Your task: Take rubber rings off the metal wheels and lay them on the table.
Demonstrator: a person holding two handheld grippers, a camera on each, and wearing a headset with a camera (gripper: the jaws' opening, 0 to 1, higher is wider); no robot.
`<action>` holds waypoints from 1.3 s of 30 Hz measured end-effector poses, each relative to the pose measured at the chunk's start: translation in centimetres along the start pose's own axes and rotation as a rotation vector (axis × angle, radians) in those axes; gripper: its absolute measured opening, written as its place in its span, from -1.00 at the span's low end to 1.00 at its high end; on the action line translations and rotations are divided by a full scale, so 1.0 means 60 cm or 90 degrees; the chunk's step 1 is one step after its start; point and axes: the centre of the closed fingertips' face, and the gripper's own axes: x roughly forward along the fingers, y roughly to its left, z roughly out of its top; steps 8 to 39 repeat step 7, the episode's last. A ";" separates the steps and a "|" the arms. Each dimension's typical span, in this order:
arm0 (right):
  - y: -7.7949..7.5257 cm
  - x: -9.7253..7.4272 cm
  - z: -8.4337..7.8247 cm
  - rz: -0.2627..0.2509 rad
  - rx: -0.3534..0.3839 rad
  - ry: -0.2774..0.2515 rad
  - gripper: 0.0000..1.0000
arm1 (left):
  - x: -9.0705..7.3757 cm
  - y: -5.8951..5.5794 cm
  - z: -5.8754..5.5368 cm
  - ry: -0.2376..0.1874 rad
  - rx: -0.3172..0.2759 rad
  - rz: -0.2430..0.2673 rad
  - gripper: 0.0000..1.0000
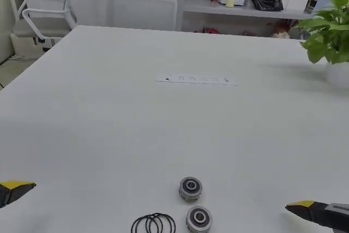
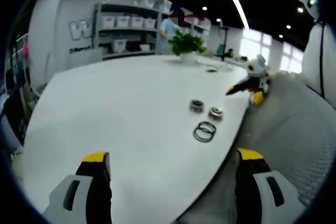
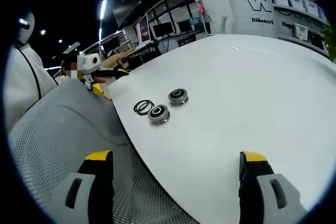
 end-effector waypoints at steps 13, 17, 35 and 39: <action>0.002 0.001 -0.004 0.009 0.000 0.008 0.92 | -0.001 0.001 -0.003 0.003 -0.022 0.014 1.00; 0.002 0.001 -0.004 0.009 0.000 0.008 0.92 | -0.001 0.001 -0.003 0.003 -0.022 0.014 1.00; 0.002 0.001 -0.004 0.009 0.000 0.008 0.92 | -0.001 0.001 -0.003 0.003 -0.022 0.014 1.00; 0.002 0.001 -0.004 0.009 0.000 0.008 0.92 | -0.001 0.001 -0.003 0.003 -0.022 0.014 1.00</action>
